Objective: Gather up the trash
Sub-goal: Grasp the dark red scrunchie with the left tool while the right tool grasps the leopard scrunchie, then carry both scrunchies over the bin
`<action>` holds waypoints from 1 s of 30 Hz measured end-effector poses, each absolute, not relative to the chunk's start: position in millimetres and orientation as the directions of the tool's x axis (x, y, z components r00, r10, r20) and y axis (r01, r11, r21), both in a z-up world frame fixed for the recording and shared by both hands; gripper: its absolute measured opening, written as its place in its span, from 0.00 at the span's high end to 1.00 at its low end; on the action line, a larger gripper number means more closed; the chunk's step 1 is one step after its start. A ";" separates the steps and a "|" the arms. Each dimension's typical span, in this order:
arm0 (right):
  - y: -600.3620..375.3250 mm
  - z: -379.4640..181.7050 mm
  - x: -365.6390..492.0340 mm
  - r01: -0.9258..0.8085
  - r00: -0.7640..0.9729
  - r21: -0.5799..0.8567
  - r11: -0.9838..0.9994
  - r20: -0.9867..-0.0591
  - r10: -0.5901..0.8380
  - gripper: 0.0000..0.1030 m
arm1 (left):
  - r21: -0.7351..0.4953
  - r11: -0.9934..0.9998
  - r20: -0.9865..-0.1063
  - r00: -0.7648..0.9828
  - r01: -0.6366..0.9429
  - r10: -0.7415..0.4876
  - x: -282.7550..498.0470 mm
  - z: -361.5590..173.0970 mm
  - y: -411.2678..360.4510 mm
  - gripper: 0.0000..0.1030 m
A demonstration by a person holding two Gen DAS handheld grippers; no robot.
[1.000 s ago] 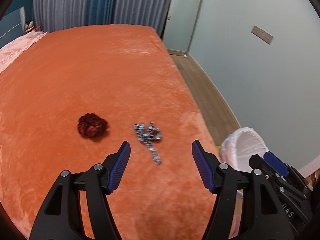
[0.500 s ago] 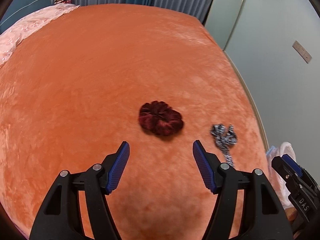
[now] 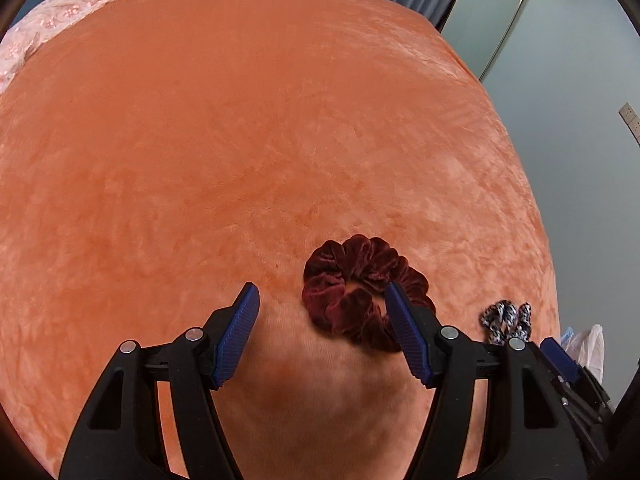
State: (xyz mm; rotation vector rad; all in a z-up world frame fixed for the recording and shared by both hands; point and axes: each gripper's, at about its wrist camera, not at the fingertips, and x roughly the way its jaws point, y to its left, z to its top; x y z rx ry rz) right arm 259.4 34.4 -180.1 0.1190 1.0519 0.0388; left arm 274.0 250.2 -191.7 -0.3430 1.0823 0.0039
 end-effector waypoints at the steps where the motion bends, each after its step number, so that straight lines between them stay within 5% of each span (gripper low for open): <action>1: 34.4 -184.9 261.6 0.028 0.490 0.115 0.993 -0.867 0.087 0.47 | -0.278 0.944 -0.869 0.465 -0.175 -0.170 278.0 -197.1 250.3 0.40; 8: 35.3 -214.1 270.2 0.033 0.455 0.113 0.993 -0.886 0.085 0.58 | -0.258 0.955 -0.877 0.450 -0.145 -0.169 289.4 -217.5 245.0 0.67; 14: 45.2 -214.1 268.1 -0.010 0.447 0.121 0.993 -0.887 0.113 0.86 | -0.237 0.965 -0.878 0.450 -0.112 -0.163 287.2 -214.4 237.0 0.82; 30: 10.0 -99.6 219.0 -0.002 0.608 0.183 0.983 -0.780 0.147 0.88 | -0.244 0.970 -0.796 0.568 0.013 -0.208 234.4 -108.2 174.3 0.83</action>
